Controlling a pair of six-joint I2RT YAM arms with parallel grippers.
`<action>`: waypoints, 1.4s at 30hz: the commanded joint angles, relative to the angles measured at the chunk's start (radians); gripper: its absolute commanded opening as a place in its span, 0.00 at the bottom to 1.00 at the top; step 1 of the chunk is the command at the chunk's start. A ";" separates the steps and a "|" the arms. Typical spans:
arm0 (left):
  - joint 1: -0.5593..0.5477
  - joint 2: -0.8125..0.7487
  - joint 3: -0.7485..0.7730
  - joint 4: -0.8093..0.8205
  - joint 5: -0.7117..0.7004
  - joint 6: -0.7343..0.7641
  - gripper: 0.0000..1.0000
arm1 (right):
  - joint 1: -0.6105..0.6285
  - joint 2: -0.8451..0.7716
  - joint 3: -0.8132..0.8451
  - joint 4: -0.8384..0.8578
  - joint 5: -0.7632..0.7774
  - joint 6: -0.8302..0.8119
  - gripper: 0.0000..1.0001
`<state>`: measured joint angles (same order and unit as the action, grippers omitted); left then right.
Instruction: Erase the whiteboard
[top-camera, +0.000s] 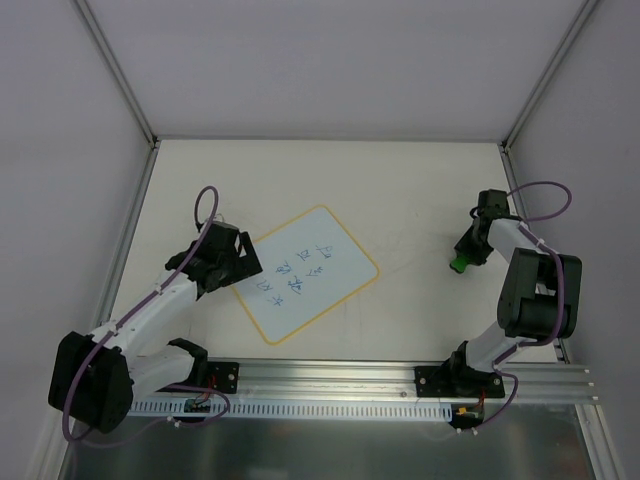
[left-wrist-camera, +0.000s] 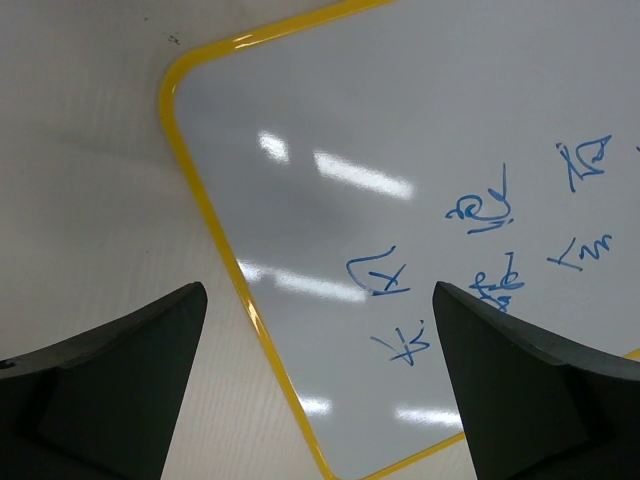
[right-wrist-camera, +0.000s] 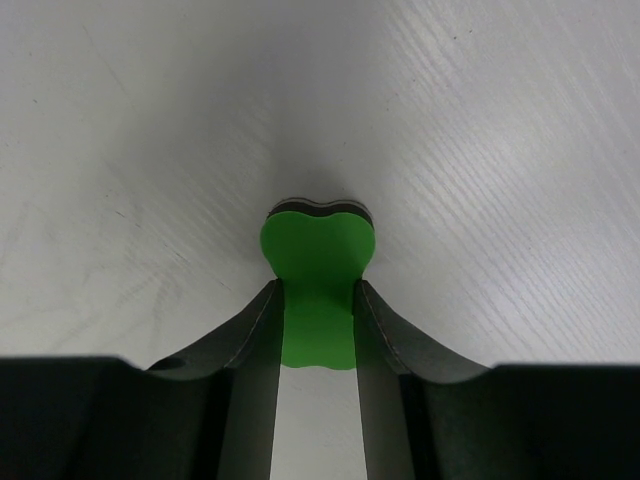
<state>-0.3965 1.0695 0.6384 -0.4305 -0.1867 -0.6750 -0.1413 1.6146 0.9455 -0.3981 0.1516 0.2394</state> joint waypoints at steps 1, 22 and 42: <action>0.056 0.017 -0.014 0.006 0.026 -0.040 0.99 | 0.022 -0.053 -0.027 -0.018 0.012 0.009 0.29; 0.127 0.388 0.078 0.002 0.039 -0.103 0.41 | 0.495 -0.369 -0.067 -0.018 0.048 -0.041 0.29; -0.108 0.537 0.158 0.018 0.081 -0.175 0.00 | 0.804 -0.090 0.062 0.073 0.092 -0.097 0.28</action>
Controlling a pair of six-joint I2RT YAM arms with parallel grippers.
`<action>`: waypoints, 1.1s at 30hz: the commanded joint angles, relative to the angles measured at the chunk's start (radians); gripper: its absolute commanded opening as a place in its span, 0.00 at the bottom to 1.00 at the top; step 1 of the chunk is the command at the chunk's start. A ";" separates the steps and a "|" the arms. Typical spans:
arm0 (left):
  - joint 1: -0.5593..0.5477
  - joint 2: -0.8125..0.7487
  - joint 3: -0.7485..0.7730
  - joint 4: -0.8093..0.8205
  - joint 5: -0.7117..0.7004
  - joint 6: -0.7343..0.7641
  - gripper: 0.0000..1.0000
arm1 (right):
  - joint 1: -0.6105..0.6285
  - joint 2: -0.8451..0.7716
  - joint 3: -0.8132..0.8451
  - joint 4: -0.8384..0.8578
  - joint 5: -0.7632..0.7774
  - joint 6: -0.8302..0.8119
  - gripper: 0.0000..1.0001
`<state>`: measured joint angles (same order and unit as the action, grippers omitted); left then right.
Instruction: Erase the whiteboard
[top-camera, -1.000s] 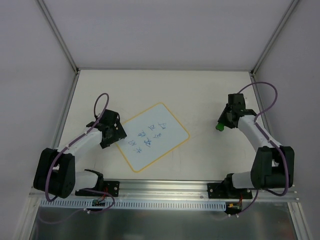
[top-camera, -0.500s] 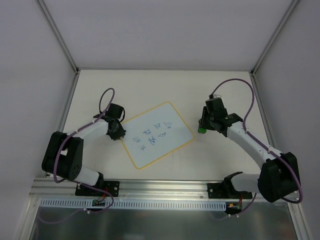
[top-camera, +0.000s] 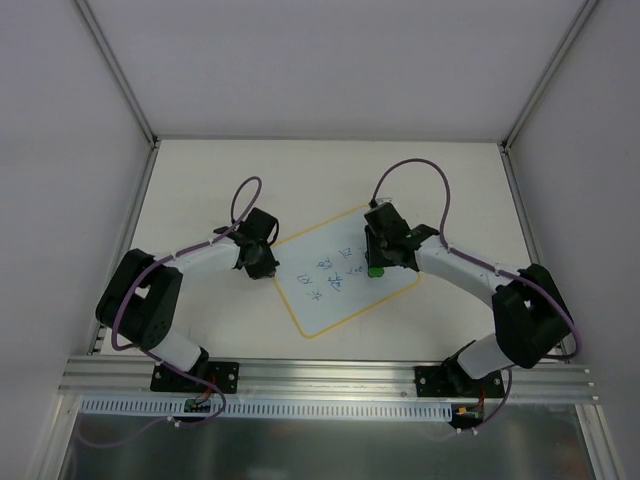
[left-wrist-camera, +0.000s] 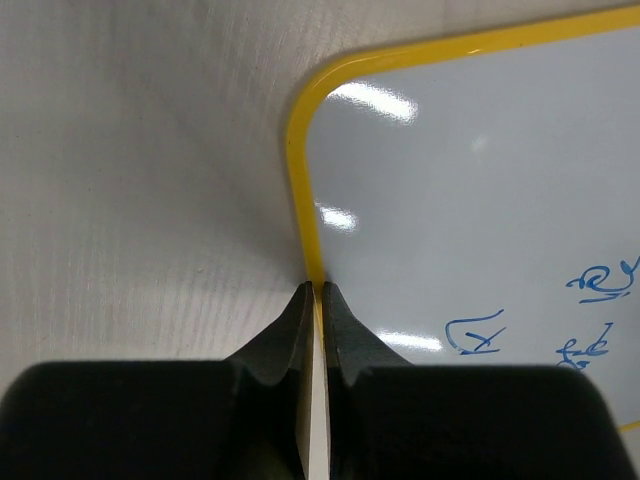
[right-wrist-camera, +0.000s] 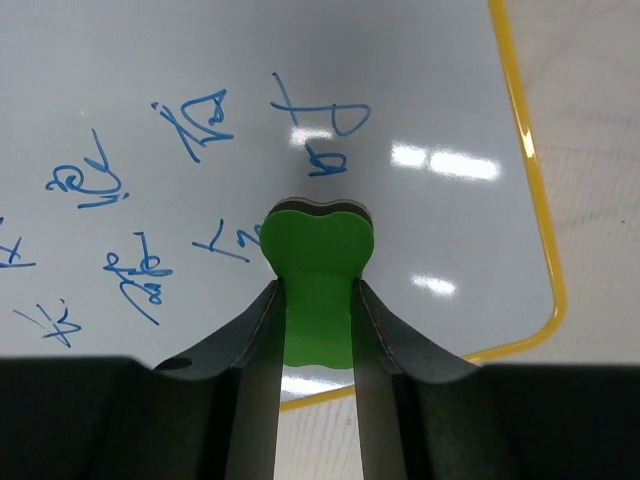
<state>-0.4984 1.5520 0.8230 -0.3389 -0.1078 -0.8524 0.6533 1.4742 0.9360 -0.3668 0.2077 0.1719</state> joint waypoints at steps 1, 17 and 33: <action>-0.006 0.060 -0.025 -0.071 0.005 0.006 0.00 | 0.011 0.070 0.081 0.043 0.035 -0.032 0.28; -0.011 0.077 -0.036 -0.038 0.037 0.027 0.00 | 0.186 0.469 0.359 0.006 -0.030 0.047 0.22; -0.006 0.060 -0.053 -0.037 0.019 0.019 0.00 | -0.046 0.370 0.252 -0.123 0.141 0.080 0.17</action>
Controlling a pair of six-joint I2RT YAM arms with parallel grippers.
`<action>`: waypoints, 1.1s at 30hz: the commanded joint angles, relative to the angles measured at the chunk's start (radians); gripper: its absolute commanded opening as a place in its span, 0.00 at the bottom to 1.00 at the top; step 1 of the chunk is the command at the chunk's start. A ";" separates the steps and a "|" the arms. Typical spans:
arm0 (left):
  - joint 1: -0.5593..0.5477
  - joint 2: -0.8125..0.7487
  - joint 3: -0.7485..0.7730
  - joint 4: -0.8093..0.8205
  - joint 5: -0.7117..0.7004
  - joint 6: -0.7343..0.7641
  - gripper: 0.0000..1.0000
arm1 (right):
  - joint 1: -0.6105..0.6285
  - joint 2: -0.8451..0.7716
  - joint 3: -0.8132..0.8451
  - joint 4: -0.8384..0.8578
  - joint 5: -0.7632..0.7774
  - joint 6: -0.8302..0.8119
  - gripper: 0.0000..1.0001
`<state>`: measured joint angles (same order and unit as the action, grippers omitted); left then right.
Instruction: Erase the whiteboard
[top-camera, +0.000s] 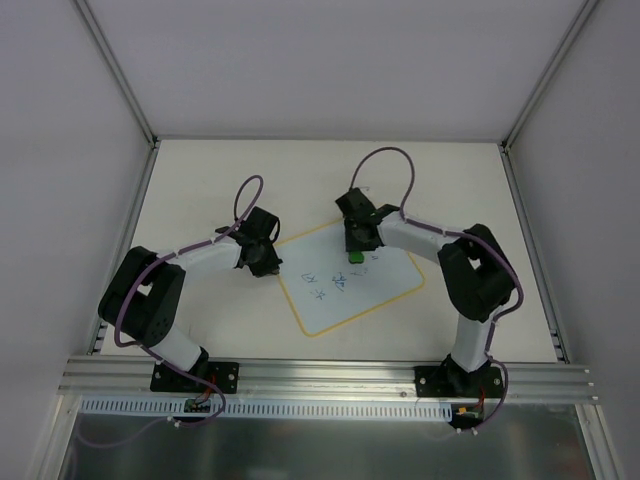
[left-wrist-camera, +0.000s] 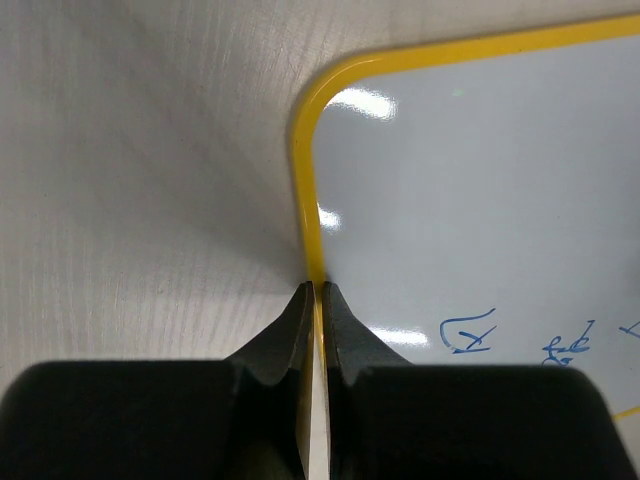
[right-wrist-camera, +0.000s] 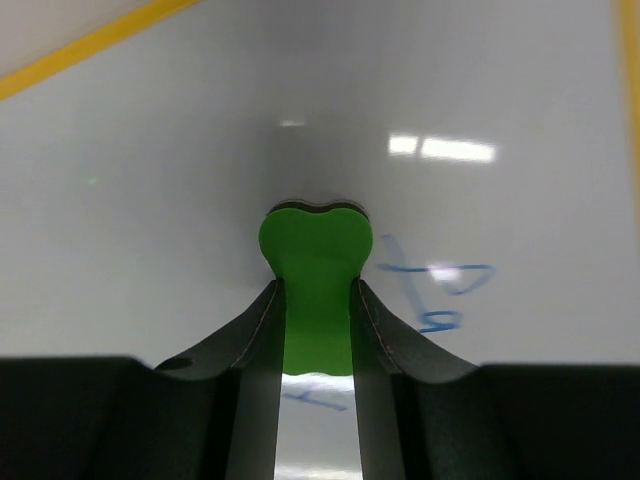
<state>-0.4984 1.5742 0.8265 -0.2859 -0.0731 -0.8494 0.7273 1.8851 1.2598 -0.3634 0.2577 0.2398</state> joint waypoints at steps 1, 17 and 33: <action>-0.008 0.040 -0.056 -0.090 -0.014 0.016 0.00 | -0.178 -0.052 -0.097 -0.126 0.087 0.001 0.17; -0.008 0.046 -0.033 -0.091 0.001 0.018 0.00 | 0.027 -0.087 -0.134 -0.115 -0.049 0.087 0.17; 0.008 0.046 -0.020 -0.091 -0.004 0.033 0.00 | -0.178 -0.308 -0.387 -0.114 0.043 0.110 0.17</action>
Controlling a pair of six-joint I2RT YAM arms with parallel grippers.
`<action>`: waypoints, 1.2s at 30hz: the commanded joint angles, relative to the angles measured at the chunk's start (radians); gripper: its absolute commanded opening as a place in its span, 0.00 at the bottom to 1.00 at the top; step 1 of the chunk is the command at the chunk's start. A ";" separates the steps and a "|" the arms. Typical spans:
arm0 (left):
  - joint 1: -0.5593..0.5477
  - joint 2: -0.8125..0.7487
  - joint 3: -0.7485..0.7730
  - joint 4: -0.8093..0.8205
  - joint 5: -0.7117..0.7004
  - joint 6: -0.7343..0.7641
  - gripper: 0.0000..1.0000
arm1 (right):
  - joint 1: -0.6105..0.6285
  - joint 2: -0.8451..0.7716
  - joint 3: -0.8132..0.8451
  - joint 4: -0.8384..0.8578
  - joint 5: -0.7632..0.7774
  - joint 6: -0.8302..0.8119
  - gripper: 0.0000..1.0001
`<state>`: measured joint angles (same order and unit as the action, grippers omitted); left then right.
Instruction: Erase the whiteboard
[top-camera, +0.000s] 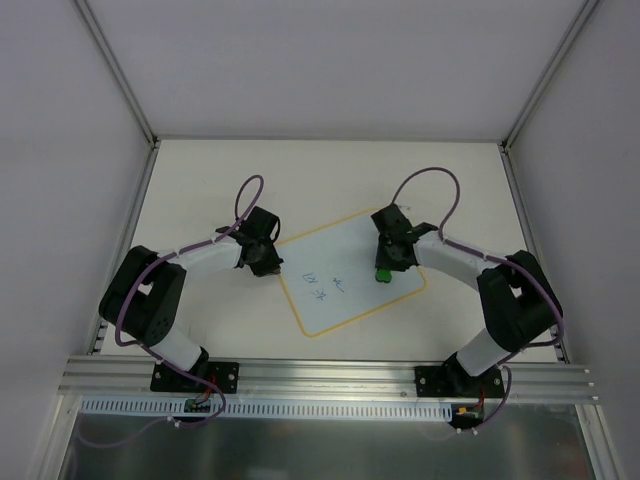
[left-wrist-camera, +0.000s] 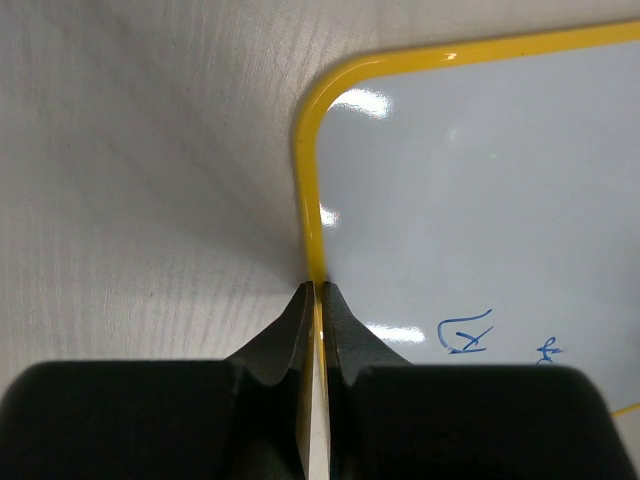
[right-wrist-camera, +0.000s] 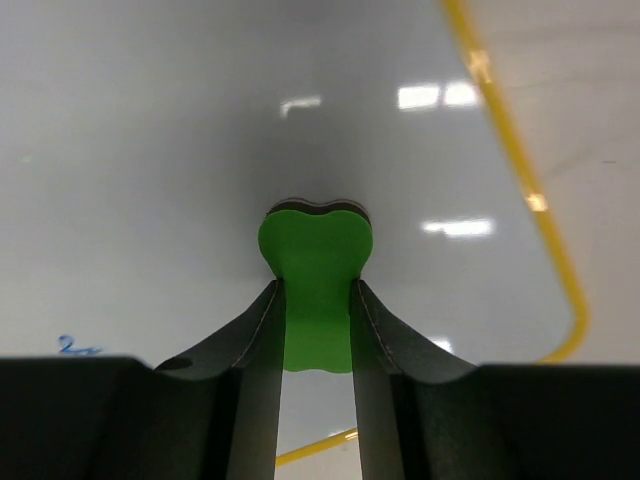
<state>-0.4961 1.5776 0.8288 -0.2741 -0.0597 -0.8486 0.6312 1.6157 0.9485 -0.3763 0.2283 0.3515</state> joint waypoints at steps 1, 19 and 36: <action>0.004 0.042 -0.020 -0.103 -0.015 0.033 0.00 | -0.106 -0.060 -0.083 -0.099 0.077 -0.009 0.17; -0.002 0.061 0.013 -0.099 0.038 0.019 0.00 | 0.274 0.350 0.320 -0.069 -0.053 0.113 0.17; -0.001 0.058 0.018 -0.091 0.023 -0.001 0.00 | 0.349 0.360 0.348 -0.182 0.002 0.191 0.15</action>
<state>-0.4957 1.5974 0.8577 -0.3016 -0.0422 -0.8471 0.9821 1.9865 1.4017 -0.4263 0.2340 0.4610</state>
